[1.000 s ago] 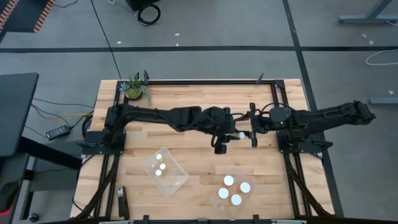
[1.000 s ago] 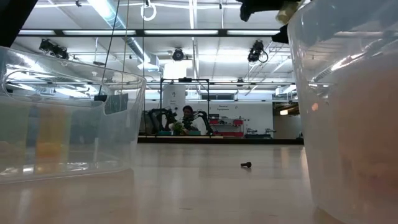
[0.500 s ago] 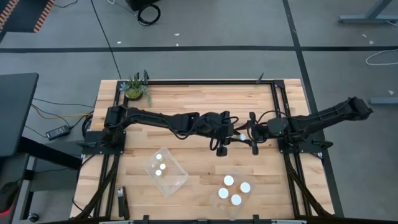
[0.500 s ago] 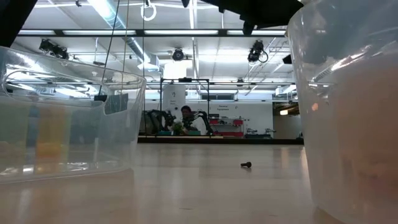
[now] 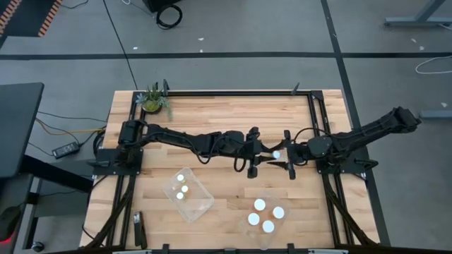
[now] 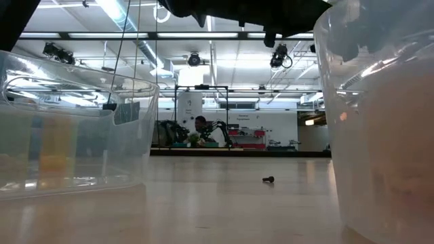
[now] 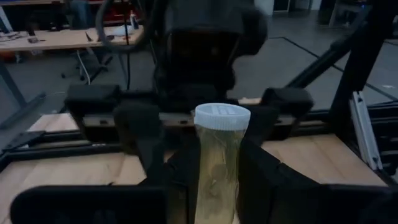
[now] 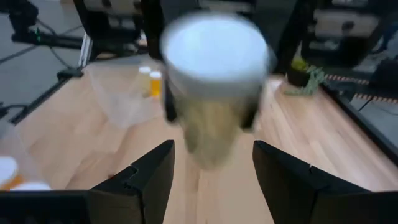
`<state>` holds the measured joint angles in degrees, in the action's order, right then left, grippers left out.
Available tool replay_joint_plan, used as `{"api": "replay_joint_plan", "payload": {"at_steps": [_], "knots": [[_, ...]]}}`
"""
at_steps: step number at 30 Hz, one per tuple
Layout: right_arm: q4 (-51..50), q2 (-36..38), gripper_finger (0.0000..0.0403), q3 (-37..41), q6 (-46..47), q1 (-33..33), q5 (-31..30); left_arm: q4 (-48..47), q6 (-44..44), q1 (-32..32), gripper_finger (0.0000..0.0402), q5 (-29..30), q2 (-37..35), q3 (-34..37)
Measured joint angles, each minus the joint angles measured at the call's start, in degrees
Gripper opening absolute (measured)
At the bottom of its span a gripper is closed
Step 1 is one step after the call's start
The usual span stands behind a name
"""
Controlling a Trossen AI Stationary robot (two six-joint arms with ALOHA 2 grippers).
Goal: Pick and place medicine bottles into bin by pill shape (circle, oval)
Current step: Adjust the small yellow pill bottle
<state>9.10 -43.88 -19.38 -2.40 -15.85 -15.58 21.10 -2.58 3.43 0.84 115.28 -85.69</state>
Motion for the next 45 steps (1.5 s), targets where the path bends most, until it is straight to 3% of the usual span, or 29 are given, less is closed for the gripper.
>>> {"api": "replay_joint_plan", "payload": {"at_steps": [12, 22, 26, 38, 45], "knots": [[3.6, 0.1, 0.0216, 0.0, -0.5, -0.6, -3.1, 3.5, -2.9, 0.0, 0.0088, 1.3, 0.0, 0.1], [3.4, 0.2, 0.0124, 0.0, -0.4, -0.6, -4.6, 3.5, -3.1, -0.1, 0.0094, 1.7, 0.0, 0.0], [3.3, 0.2, 0.0106, 0.0, -0.6, -0.6, -4.7, 3.0, -3.2, -0.1, 0.0095, 1.7, 0.0, 0.0], [3.6, 0.2, 0.0187, -1.3, -0.6, -0.6, -4.7, 2.5, -3.0, -0.1, 0.0095, 1.4, 0.0, 0.0], [3.1, 0.2, 0.0172, -1.9, -0.8, -0.6, -4.2, 2.5, -3.0, -0.1, 0.0092, 1.4, 0.0, 0.0]]}}
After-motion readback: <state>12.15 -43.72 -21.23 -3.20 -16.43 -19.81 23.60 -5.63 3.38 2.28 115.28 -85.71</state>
